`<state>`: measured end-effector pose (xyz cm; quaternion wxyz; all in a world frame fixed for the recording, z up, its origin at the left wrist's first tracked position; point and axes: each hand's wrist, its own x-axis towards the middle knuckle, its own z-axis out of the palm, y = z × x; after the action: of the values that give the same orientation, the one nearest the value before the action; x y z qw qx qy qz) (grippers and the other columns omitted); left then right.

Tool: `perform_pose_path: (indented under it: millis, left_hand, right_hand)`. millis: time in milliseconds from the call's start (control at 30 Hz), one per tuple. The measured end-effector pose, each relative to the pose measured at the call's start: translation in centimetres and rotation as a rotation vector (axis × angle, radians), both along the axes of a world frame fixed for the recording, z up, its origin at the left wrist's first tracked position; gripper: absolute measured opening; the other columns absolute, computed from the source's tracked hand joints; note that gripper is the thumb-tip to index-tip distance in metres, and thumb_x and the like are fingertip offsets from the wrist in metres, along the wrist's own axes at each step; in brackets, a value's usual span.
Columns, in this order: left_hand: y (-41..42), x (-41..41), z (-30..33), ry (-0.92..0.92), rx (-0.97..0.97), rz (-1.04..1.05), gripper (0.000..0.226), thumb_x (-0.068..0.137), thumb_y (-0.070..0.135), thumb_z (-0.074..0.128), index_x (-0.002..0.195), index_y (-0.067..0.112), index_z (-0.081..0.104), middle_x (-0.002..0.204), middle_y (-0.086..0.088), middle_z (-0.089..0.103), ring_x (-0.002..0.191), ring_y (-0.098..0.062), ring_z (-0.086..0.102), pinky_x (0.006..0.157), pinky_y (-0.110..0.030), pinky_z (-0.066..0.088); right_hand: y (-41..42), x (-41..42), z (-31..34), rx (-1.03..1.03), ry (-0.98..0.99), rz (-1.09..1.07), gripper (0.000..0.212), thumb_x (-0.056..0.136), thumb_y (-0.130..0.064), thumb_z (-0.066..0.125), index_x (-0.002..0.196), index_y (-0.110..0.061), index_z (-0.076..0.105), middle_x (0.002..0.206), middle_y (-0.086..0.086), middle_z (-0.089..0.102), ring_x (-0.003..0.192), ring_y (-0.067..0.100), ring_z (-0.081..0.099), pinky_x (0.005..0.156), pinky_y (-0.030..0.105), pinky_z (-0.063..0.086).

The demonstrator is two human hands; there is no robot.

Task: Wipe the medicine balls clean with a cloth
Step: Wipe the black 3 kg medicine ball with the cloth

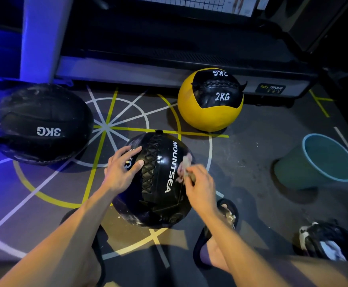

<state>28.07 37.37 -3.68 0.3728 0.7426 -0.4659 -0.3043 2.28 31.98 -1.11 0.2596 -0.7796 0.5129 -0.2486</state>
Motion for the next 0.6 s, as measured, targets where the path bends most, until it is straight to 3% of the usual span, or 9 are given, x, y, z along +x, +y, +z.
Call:
perform_pose_path:
  millis: [167,233,300,400,500,600]
  left_hand:
    - [0.4,-0.2,0.0,0.005,-0.021,-0.008,0.041,0.083,0.079,0.048,0.124,0.080,0.042,0.151,0.025,0.036,0.149,-0.017,0.028,0.116,-0.064,0.028]
    - [0.4,-0.3,0.0,0.001,-0.022,-0.002,0.042,0.083,0.080,0.047,0.125,0.079,0.042,0.149,0.028,0.034,0.149,-0.017,0.026,0.116,-0.065,0.027]
    - [0.3,-0.5,0.1,-0.006,-0.016,-0.004,0.044,0.084,0.078,0.048,0.127,0.076,0.044,0.152,0.024,0.035,0.149,-0.017,0.026,0.116,-0.064,0.027]
    - [0.4,-0.4,0.1,-0.003,0.003,0.004,0.044,0.086,0.073,0.051,0.129,0.072,0.045,0.154,0.021,0.035,0.149,-0.018,0.025,0.118,-0.063,0.025]
    - [0.6,-0.3,-0.1,0.002,-0.006,-0.010,0.042,0.085,0.075,0.050,0.127,0.074,0.044,0.155,0.020,0.036,0.149,-0.016,0.025,0.117,-0.064,0.025]
    - [0.4,-0.6,0.1,-0.016,-0.002,-0.024,0.043,0.089,0.072,0.053,0.132,0.067,0.045,0.157,0.018,0.035,0.149,-0.016,0.023,0.118,-0.061,0.023]
  right_hand:
    - [2.8,-1.8,-0.9,0.040,0.037,0.085,0.015,0.092,-0.008,0.067,0.101,-0.020,0.070,0.105,-0.017,0.054,0.091,0.000,0.056,0.083,0.010,0.045]
    - [0.0,-0.8,-0.1,0.035,0.061,0.049,0.014,0.094,-0.010,0.066,0.103,-0.019,0.070,0.105,-0.015,0.054,0.086,0.000,0.056,0.078,0.006,0.044]
    - [-2.5,0.4,0.7,0.008,0.090,-0.018,0.011,0.094,-0.011,0.066,0.103,-0.017,0.070,0.101,-0.010,0.055,0.082,0.004,0.056,0.071,0.011,0.044]
    - [-2.2,1.0,0.6,-0.030,0.104,-0.049,0.012,0.094,-0.010,0.064,0.102,-0.017,0.069,0.098,-0.012,0.052,0.084,0.003,0.055,0.071,0.013,0.041]
    - [1.9,-0.2,-0.2,-0.054,0.103,0.073,0.014,0.092,-0.009,0.065,0.102,-0.017,0.069,0.103,-0.014,0.051,0.085,-0.001,0.050,0.076,0.007,0.042]
    - [1.6,-1.3,-0.3,-0.074,0.142,0.157,0.017,0.091,-0.008,0.067,0.105,-0.016,0.072,0.114,-0.006,0.060,0.104,0.009,0.059,0.090,0.021,0.050]
